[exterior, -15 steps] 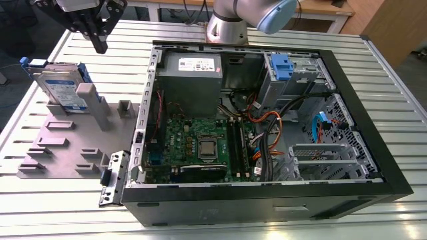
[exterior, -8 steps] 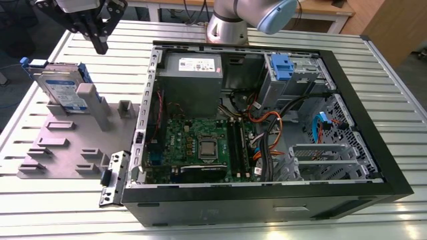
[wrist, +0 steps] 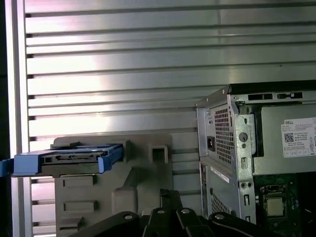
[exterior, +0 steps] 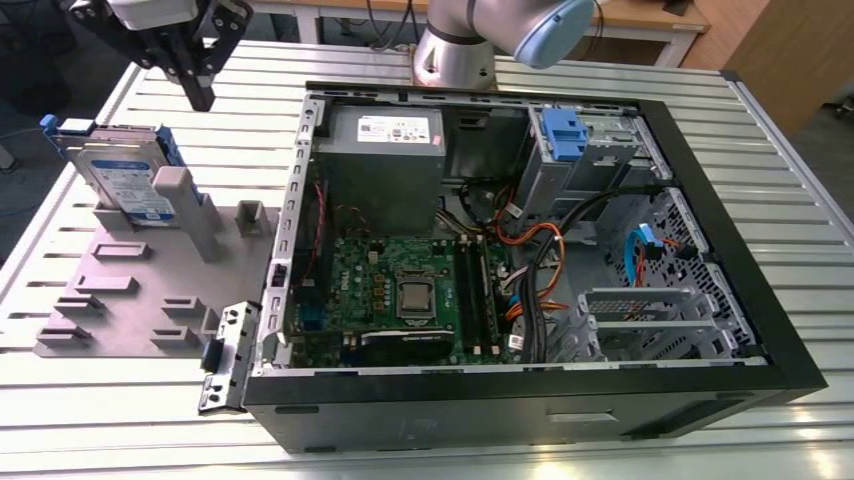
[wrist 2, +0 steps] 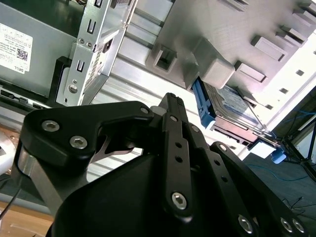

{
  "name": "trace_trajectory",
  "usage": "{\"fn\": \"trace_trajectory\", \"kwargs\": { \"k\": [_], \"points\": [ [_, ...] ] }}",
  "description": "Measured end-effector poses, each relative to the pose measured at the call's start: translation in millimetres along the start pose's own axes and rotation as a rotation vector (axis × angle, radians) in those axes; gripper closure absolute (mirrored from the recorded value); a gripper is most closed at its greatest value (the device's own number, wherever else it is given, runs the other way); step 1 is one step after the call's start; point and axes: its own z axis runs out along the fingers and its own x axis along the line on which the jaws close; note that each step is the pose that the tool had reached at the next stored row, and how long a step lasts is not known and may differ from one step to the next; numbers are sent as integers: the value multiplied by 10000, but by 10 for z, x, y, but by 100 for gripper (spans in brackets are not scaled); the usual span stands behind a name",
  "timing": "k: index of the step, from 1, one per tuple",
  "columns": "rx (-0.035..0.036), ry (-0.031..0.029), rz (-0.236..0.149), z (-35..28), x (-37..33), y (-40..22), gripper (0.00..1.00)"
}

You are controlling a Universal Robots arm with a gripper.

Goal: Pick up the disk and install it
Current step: 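Reach for the disk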

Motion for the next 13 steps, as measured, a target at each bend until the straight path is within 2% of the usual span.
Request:
{"fn": "trace_trajectory", "kwargs": {
  "k": [8,13],
  "points": [
    [-1,-1,0,50,62,-7,89],
    [-1,-1,-1,93,154,-16,89]
  ]
}}
